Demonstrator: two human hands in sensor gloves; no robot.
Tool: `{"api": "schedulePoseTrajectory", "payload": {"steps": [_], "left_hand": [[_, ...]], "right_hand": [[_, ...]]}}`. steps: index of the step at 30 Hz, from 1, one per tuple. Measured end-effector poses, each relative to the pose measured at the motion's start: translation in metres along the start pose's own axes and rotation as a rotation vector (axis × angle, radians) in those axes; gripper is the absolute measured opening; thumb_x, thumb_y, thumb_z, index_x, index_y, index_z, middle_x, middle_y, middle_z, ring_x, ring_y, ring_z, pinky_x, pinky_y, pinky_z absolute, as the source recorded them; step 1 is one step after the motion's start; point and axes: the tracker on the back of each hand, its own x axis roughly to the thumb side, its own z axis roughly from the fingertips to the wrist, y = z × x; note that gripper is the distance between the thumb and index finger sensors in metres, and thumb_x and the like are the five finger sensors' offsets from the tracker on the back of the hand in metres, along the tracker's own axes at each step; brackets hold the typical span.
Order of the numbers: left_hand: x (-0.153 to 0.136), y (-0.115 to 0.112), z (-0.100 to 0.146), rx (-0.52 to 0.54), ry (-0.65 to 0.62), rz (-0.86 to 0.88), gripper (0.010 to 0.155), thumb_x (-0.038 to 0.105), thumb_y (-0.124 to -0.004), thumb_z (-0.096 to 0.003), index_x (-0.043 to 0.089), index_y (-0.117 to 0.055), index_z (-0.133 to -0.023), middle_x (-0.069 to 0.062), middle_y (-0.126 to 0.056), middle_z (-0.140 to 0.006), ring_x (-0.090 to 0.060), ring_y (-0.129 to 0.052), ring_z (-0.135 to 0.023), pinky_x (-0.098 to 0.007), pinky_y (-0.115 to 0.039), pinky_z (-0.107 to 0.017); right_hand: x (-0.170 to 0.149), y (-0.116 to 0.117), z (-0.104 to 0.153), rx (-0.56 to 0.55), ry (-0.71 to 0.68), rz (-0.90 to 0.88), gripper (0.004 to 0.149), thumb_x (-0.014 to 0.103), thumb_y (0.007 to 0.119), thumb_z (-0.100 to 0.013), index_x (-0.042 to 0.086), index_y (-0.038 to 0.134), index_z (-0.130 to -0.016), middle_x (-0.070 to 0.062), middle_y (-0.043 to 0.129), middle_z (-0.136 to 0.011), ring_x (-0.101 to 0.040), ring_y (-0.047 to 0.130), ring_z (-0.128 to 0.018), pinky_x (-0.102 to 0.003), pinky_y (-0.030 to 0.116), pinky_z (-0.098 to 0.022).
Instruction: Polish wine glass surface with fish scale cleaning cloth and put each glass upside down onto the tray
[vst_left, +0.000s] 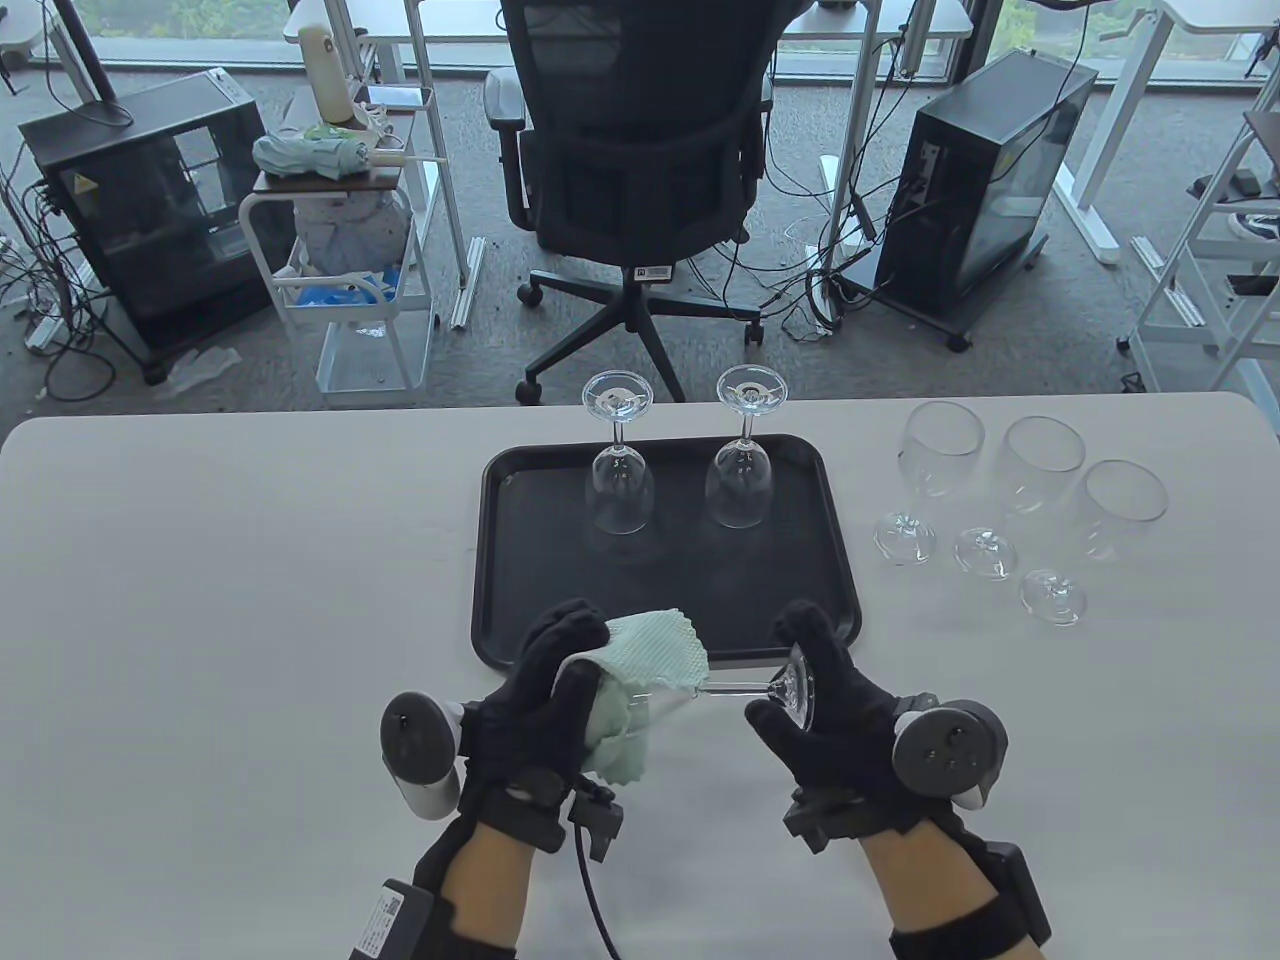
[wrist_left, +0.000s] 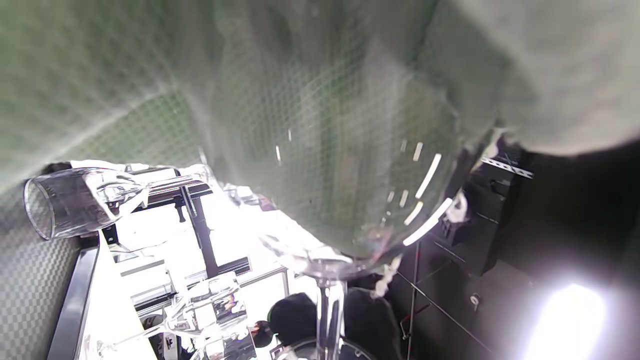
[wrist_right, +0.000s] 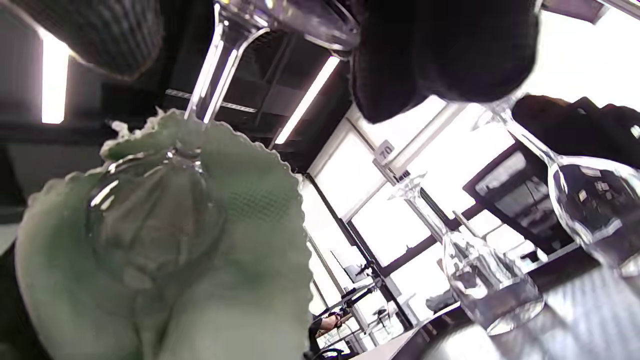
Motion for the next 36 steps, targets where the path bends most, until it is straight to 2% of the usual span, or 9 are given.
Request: {"api": "schedulePoseTrajectory", "payload": {"steps": [3, 7, 9, 10, 16, 20, 25, 33, 36], "left_hand": [[0.0, -0.003, 0.001, -0.021, 0.016, 0.033, 0.056, 0.066, -0.069, -0.0554, 0.035, -0.066, -0.102, -0.003, -0.057, -0.114, -0.037, -0.067, -0.099, -0.059, -0.082, -0.053], [0.006, -0.008, 0.001, -0.035, -0.033, -0.032, 0.059, 0.069, -0.068, -0.0539, 0.037, -0.063, -0.103, -0.002, -0.053, -0.115, -0.037, -0.065, -0.1, -0.058, -0.081, -0.054], [0.009, -0.009, 0.001, -0.026, -0.077, -0.078, 0.059, 0.068, -0.069, -0.053, 0.037, -0.063, -0.103, -0.002, -0.053, -0.116, -0.037, -0.065, -0.101, -0.059, -0.081, -0.055], [0.01, -0.01, 0.001, -0.018, -0.095, -0.093, 0.059, 0.068, -0.069, -0.0527, 0.038, -0.064, -0.103, -0.002, -0.053, -0.115, -0.037, -0.065, -0.1, -0.059, -0.081, -0.055], [0.002, -0.003, 0.0, -0.02, 0.033, 0.0, 0.057, 0.067, -0.069, -0.0546, 0.036, -0.065, -0.102, -0.003, -0.057, -0.114, -0.038, -0.069, -0.098, -0.059, -0.082, -0.052], [0.001, -0.003, 0.001, -0.014, 0.058, -0.009, 0.058, 0.068, -0.069, -0.0551, 0.035, -0.064, -0.103, -0.004, -0.055, -0.115, -0.038, -0.068, -0.099, -0.058, -0.083, -0.053], [0.004, -0.003, 0.001, 0.002, -0.065, -0.08, 0.059, 0.067, -0.07, -0.0528, 0.036, -0.065, -0.102, -0.002, -0.056, -0.115, -0.037, -0.067, -0.1, -0.059, -0.081, -0.054], [-0.006, 0.0, 0.001, -0.018, 0.057, 0.018, 0.057, 0.066, -0.069, -0.0552, 0.034, -0.065, -0.102, -0.004, -0.056, -0.114, -0.038, -0.068, -0.099, -0.06, -0.081, -0.054], [-0.006, -0.001, 0.0, -0.029, 0.044, 0.026, 0.057, 0.066, -0.068, -0.0553, 0.035, -0.064, -0.103, -0.004, -0.055, -0.115, -0.038, -0.067, -0.099, -0.06, -0.081, -0.054]], "right_hand": [[0.002, -0.004, 0.0, -0.058, -0.046, 0.03, 0.092, 0.066, 0.078, -0.046, 0.027, 0.021, -0.107, -0.018, 0.054, -0.104, -0.032, 0.091, -0.062, -0.041, 0.09, -0.04], [-0.011, -0.002, 0.0, -0.043, 0.132, -0.202, 0.082, 0.069, 0.074, -0.047, 0.028, 0.036, -0.108, -0.019, 0.064, -0.097, -0.03, 0.093, -0.051, -0.036, 0.09, -0.03], [-0.018, 0.001, 0.001, 0.021, 0.243, -0.372, 0.082, 0.069, 0.073, -0.048, 0.025, 0.039, -0.109, -0.022, 0.064, -0.096, -0.033, 0.092, -0.049, -0.039, 0.087, -0.028], [-0.019, 0.002, 0.002, 0.032, 0.227, -0.386, 0.083, 0.067, 0.074, -0.049, 0.025, 0.037, -0.109, -0.023, 0.061, -0.098, -0.035, 0.09, -0.051, -0.041, 0.086, -0.03], [-0.003, -0.002, 0.001, -0.046, -0.015, -0.002, 0.094, 0.065, 0.081, -0.045, 0.027, 0.021, -0.107, -0.017, 0.054, -0.105, -0.033, 0.092, -0.058, -0.04, 0.09, -0.036], [-0.007, 0.0, 0.001, -0.069, 0.068, -0.117, 0.089, 0.061, 0.087, -0.044, 0.029, 0.034, -0.108, -0.019, 0.062, -0.1, -0.033, 0.094, -0.052, -0.038, 0.09, -0.031], [-0.015, 0.006, 0.003, 0.037, 0.299, -0.357, 0.083, 0.07, 0.074, -0.048, 0.026, 0.04, -0.109, -0.022, 0.066, -0.095, -0.03, 0.093, -0.044, -0.036, 0.087, -0.023], [-0.005, 0.002, 0.002, -0.024, 0.023, -0.025, 0.095, 0.062, 0.086, -0.044, 0.027, 0.025, -0.108, -0.017, 0.055, -0.105, -0.033, 0.092, -0.062, -0.043, 0.09, -0.04], [-0.005, 0.002, 0.003, -0.056, 0.037, -0.072, 0.091, 0.062, 0.085, -0.044, 0.03, 0.029, -0.108, -0.017, 0.058, -0.102, -0.033, 0.092, -0.06, -0.041, 0.09, -0.039]]}}
